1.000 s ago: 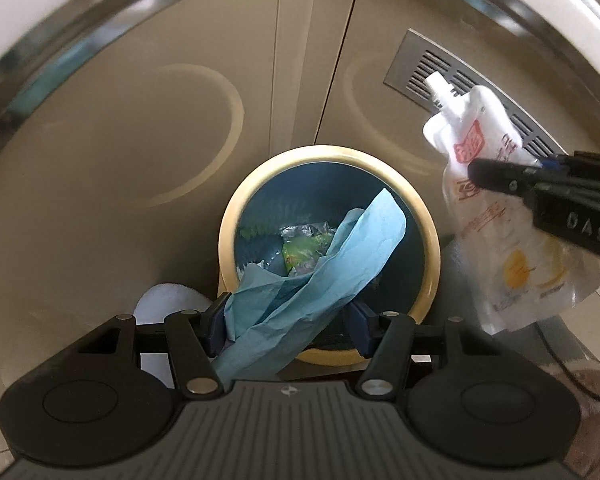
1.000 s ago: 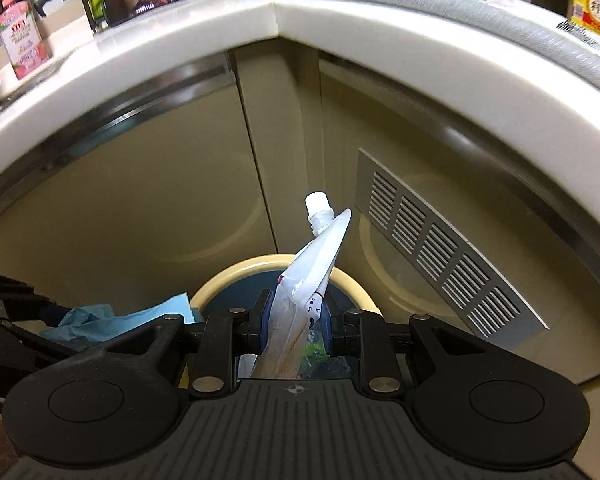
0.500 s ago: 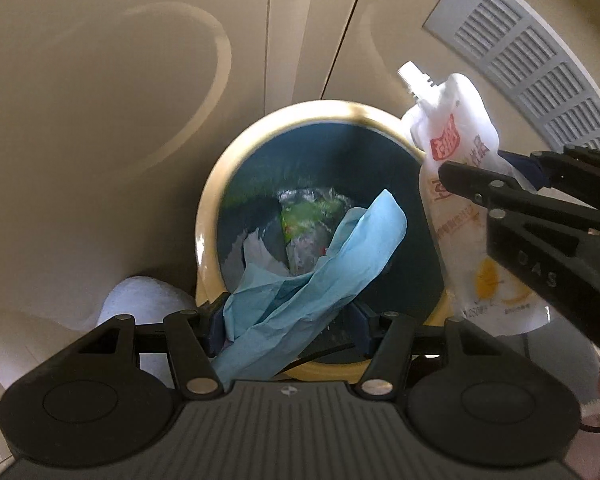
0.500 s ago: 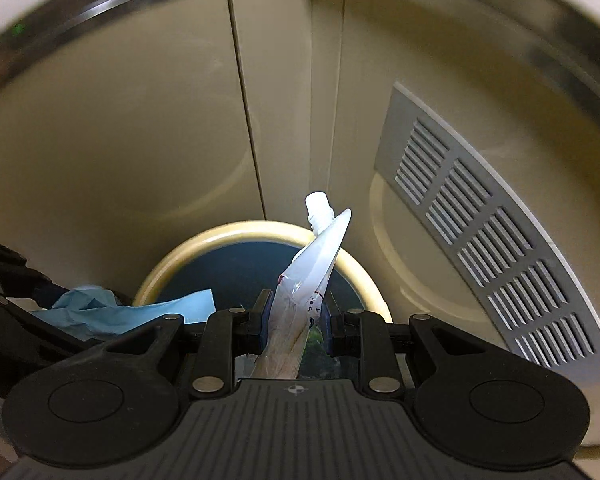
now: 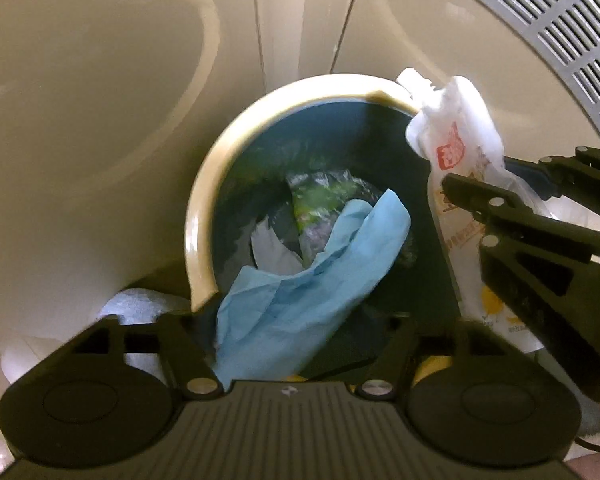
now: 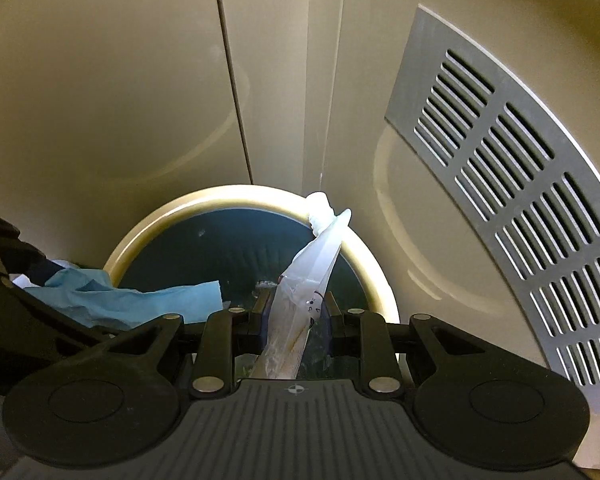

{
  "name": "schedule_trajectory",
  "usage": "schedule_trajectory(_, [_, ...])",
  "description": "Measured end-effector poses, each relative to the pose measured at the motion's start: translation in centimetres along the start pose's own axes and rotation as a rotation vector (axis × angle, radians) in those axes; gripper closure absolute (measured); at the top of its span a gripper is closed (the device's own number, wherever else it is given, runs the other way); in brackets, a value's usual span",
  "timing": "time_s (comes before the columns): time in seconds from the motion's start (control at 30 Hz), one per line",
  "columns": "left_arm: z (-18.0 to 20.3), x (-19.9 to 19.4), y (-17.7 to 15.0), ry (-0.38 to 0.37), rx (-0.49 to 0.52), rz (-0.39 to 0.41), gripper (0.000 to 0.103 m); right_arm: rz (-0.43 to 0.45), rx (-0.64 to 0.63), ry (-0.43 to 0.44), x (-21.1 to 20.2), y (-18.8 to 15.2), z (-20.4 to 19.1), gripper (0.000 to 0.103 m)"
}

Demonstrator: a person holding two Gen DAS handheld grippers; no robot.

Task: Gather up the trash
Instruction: 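Lower both tools into the bin and open them to drop glove and pouch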

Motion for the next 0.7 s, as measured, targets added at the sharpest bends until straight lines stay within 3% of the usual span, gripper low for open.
schedule_trajectory(0.07, [0.1,0.2,0.0,0.006,0.009,-0.024,0.000,-0.004,0.009,0.001,0.5,0.3,0.1,0.072])
schedule_trajectory(0.17, [0.1,0.4,-0.2,0.010,0.029,-0.031,0.000,-0.012,0.044,-0.001,0.5,0.5,0.7,0.043])
schedule_trajectory(0.2, [0.1,0.4,-0.3,0.019,0.033,-0.031,0.000,-0.012,0.051,-0.002,0.5,0.4,0.9,0.038])
schedule_trajectory(0.4, [-0.5,-2.0,-2.2,0.078,0.051,0.058,0.000,-0.015,0.084,0.016,-2.0,-0.1,0.6,0.026])
schedule_trajectory(0.7, [-3.7,-9.6,-8.2,0.091,-0.052,0.237,0.000,0.074,0.167,0.113,-9.3,-2.9,-2.0,0.014])
Point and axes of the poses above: each gripper's, at about its wrist camera, not at the fingertips, and x roughly the way its jaws point, z to its right, y to its top, the point moved 2 cm from there along x, roughly the way its jaws point, and after that the axes turned 14 degrees about y, right-handed, at the moved point
